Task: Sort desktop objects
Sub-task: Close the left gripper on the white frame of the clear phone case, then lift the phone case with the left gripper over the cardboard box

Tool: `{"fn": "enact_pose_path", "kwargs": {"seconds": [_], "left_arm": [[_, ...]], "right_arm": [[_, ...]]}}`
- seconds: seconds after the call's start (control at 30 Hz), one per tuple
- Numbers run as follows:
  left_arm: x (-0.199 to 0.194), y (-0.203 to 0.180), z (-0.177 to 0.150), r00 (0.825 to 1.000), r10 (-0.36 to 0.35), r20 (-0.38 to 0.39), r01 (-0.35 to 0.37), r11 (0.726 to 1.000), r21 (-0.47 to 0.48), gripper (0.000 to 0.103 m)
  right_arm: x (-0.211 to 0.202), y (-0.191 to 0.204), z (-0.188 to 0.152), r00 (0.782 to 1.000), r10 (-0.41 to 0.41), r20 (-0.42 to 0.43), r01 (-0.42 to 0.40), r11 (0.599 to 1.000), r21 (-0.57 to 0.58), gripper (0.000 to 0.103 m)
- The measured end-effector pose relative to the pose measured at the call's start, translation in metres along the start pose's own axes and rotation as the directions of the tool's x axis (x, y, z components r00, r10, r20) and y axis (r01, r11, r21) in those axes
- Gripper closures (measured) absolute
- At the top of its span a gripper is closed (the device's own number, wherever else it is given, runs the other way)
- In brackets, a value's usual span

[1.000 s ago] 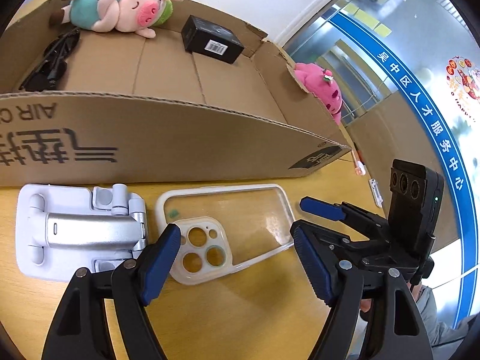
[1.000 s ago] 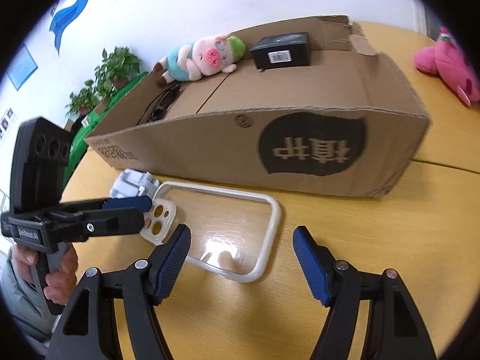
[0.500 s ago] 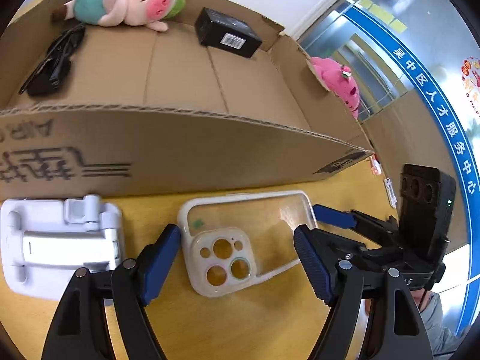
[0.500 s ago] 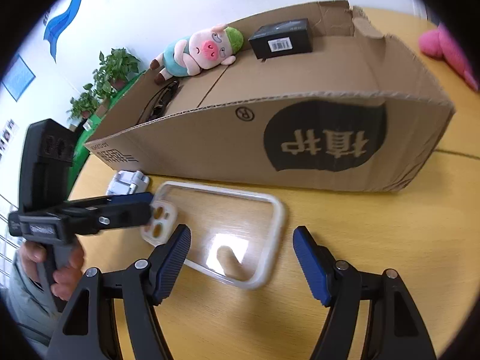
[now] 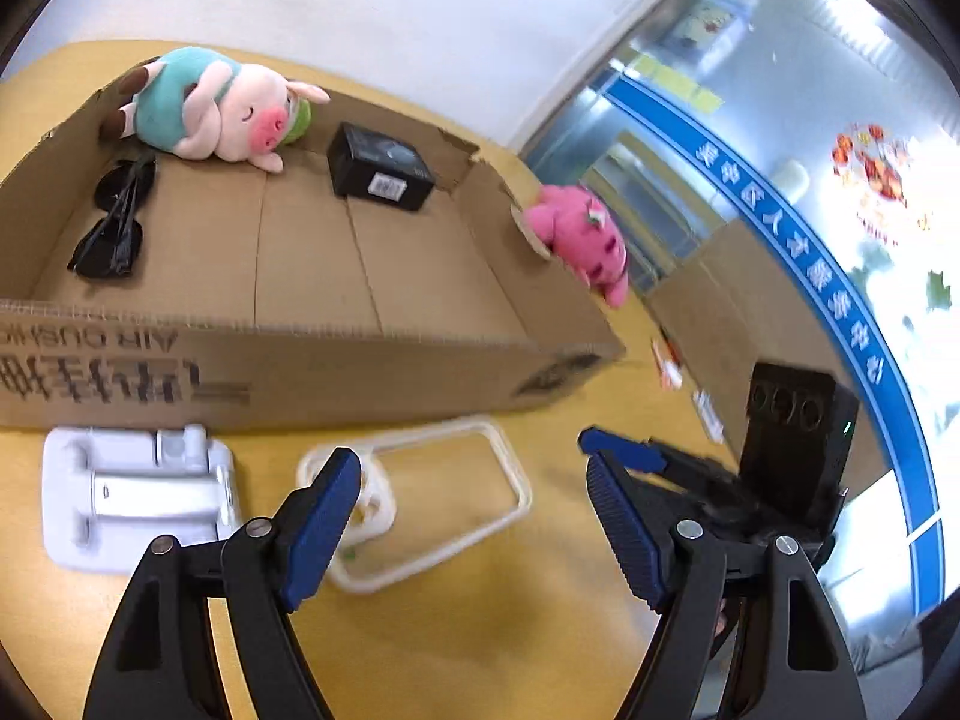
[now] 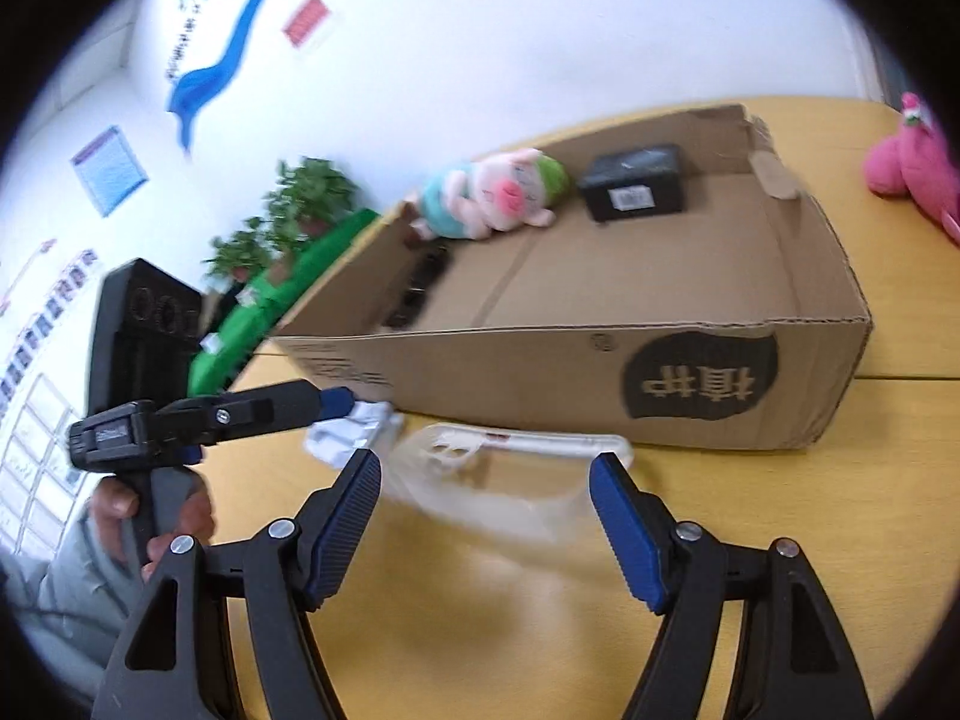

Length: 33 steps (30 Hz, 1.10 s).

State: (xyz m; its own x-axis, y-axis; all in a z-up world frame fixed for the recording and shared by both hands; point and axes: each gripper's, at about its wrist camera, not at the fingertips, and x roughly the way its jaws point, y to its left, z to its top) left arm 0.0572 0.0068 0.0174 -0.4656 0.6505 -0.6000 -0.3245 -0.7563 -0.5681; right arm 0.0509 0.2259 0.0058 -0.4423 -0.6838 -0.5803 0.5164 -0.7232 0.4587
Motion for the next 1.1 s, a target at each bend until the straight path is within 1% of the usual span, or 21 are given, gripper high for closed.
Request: {"fn": "enact_pose_path", "kwargs": {"seconds": [0.03, 0.1, 0.17, 0.27, 0.33, 0.4, 0.43, 0.47, 0.5, 0.53, 0.57, 0.6, 0.63, 0.67, 0.7, 0.73, 0.77, 0.87, 0.93, 1.03, 1.1], "left_arm": [[0.001, 0.0, -0.005, 1.0, 0.009, -0.016, -0.009, 1.0, 0.006, 0.022], [0.003, 0.005, -0.013, 0.999, 0.036, -0.039, -0.036, 0.999, -0.016, 0.022], [0.007, 0.014, -0.02, 0.996, 0.059, -0.069, -0.064, 0.995, -0.074, 0.022], [0.013, 0.02, -0.027, 0.992, 0.087, -0.091, -0.097, 0.989, -0.11, 0.022], [0.02, 0.021, -0.027, 0.988, 0.109, -0.107, -0.122, 0.985, -0.12, 0.022], [0.028, 0.023, -0.027, 0.983, 0.134, -0.127, -0.15, 0.98, -0.128, 0.026], [0.033, 0.024, -0.027, 0.98, 0.144, -0.139, -0.162, 0.978, -0.132, 0.031], [0.037, 0.026, -0.027, 0.976, 0.153, -0.156, -0.175, 0.974, -0.141, 0.039], [0.041, 0.028, -0.028, 0.972, 0.159, -0.171, -0.185, 0.971, -0.152, 0.044], [0.04, 0.029, -0.028, 0.973, 0.169, -0.156, -0.193, 0.969, -0.154, 0.051], [0.041, 0.03, -0.029, 0.971, 0.178, -0.16, -0.203, 0.967, -0.156, 0.061], [0.041, 0.032, -0.029, 0.969, 0.187, -0.162, -0.212, 0.965, -0.156, 0.068], [0.043, 0.035, -0.029, 0.964, 0.206, -0.167, -0.232, 0.96, -0.157, 0.084], [0.044, 0.037, -0.03, 0.961, 0.215, -0.172, -0.242, 0.957, -0.16, 0.094], [0.045, 0.04, -0.03, 0.963, 0.208, -0.169, -0.236, 0.957, -0.17, 0.094], [0.045, 0.043, -0.03, 0.966, 0.196, -0.168, -0.226, 0.957, -0.184, 0.095], [0.046, 0.043, -0.03, 0.966, 0.198, -0.168, -0.228, 0.957, -0.18, 0.095], [0.048, 0.036, -0.03, 0.957, 0.238, -0.163, -0.261, 0.957, -0.131, 0.095], [0.048, 0.033, -0.03, 0.954, 0.251, -0.163, -0.271, 0.956, -0.111, 0.096], [0.043, 0.027, -0.029, 0.955, 0.255, -0.155, -0.27, 0.959, -0.086, 0.096], [0.036, 0.019, -0.027, 0.958, 0.258, -0.13, -0.267, 0.962, -0.063, 0.096]], "right_arm": [[-0.001, 0.002, -0.003, 1.0, 0.003, -0.008, -0.003, 1.0, -0.006, 0.03], [-0.002, 0.001, -0.007, 1.0, -0.024, -0.02, 0.024, 1.0, 0.003, 0.03], [-0.001, -0.007, -0.012, 0.998, -0.063, -0.031, 0.064, 0.997, 0.031, 0.03], [0.008, -0.019, -0.01, 0.985, -0.165, -0.054, 0.168, 0.984, 0.061, 0.03], [0.018, -0.021, -0.006, 0.979, -0.195, -0.061, 0.198, 0.979, 0.051, 0.03], [0.028, -0.021, -0.005, 0.972, -0.223, -0.079, 0.226, 0.974, 0.027, 0.031], [0.035, -0.02, -0.005, 0.965, -0.243, -0.094, 0.245, 0.97, 0.008, 0.032], [0.04, -0.02, -0.007, 0.957, -0.268, -0.11, 0.269, 0.963, -0.01, 0.034], [0.045, -0.02, -0.009, 0.949, -0.29, -0.123, 0.29, 0.957, -0.02, 0.043], [0.048, -0.021, -0.011, 0.94, -0.312, -0.135, 0.312, 0.95, -0.023, 0.05], [0.05, -0.023, -0.014, 0.93, -0.336, -0.15, 0.337, 0.941, -0.02, 0.064], [0.049, -0.025, -0.017, 0.923, -0.355, -0.15, 0.357, 0.934, -0.018, 0.073], [0.047, -0.026, -0.019, 0.917, -0.373, -0.141, 0.374, 0.927, -0.018, 0.075], [0.045, -0.026, -0.021, 0.916, -0.377, -0.138, 0.378, 0.926, -0.02, 0.077], [0.045, -0.026, -0.021, 0.909, -0.391, -0.143, 0.392, 0.92, -0.027, 0.082], [0.045, -0.025, -0.022, 0.897, -0.418, -0.147, 0.417, 0.908, -0.042, 0.087], [0.044, -0.024, -0.023, 0.887, -0.437, -0.15, 0.433, 0.899, -0.057, 0.096], [0.042, -0.023, -0.025, 0.882, -0.447, -0.15, 0.444, 0.894, -0.053, 0.097], [0.041, -0.021, -0.026, 0.876, -0.459, -0.146, 0.456, 0.888, -0.056, 0.097], [0.039, -0.019, -0.027, 0.868, -0.471, -0.159, 0.469, 0.882, -0.053, 0.098], [0.036, -0.015, -0.026, 0.868, -0.471, -0.157, 0.47, 0.882, -0.046, 0.098]]}}
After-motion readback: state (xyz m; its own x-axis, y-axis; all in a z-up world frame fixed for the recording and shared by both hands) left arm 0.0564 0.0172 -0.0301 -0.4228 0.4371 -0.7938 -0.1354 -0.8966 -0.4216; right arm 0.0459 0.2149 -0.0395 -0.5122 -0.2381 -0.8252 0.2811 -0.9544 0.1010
